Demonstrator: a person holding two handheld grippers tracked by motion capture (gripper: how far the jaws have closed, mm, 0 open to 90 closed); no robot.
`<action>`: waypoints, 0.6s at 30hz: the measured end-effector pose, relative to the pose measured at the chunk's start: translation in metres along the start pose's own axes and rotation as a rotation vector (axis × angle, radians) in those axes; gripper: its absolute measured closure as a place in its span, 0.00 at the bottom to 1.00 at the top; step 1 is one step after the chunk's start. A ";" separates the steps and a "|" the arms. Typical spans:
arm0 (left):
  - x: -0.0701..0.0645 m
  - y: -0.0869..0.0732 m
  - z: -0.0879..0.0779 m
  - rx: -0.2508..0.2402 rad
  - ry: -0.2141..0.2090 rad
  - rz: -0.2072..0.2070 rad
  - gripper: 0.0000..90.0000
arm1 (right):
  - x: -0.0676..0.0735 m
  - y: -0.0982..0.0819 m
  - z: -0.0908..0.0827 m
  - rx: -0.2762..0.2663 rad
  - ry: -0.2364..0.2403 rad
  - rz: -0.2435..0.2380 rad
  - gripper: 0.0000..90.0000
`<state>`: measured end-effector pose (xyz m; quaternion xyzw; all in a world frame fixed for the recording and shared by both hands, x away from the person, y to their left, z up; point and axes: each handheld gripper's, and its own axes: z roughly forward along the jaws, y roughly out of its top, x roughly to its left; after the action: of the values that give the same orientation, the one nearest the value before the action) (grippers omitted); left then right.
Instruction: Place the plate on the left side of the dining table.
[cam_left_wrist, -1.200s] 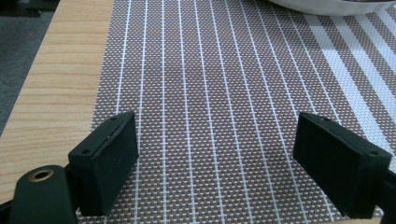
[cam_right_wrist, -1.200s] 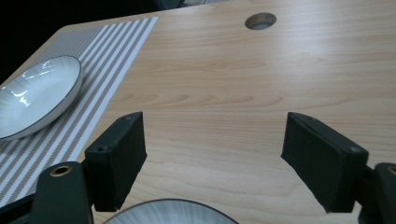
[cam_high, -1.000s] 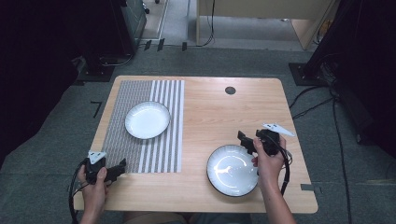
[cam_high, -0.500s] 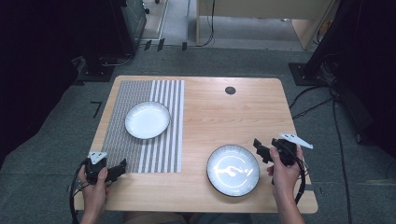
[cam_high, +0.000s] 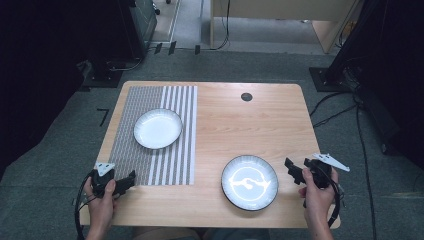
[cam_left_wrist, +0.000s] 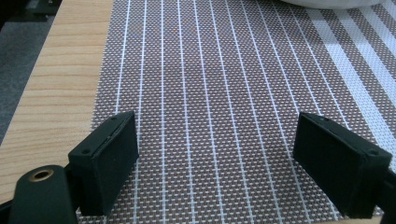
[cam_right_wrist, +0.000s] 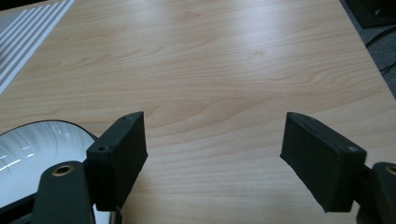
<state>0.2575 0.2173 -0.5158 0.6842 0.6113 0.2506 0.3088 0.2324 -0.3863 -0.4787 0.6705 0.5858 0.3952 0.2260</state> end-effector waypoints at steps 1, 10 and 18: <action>0.000 0.000 0.000 0.000 0.000 0.000 0.15 | -0.002 -0.001 -0.001 0.000 -0.004 0.002 0.25; -0.001 0.000 0.000 0.003 0.006 0.008 0.15 | -0.029 -0.015 -0.007 0.004 -0.049 0.036 0.25; -0.002 0.000 0.000 0.004 0.011 0.013 0.15 | -0.053 -0.029 -0.010 0.012 -0.083 0.050 0.25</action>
<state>0.2575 0.2158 -0.5161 0.6874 0.6091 0.2551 0.3024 0.2068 -0.4323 -0.5096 0.7022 0.5612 0.3691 0.2362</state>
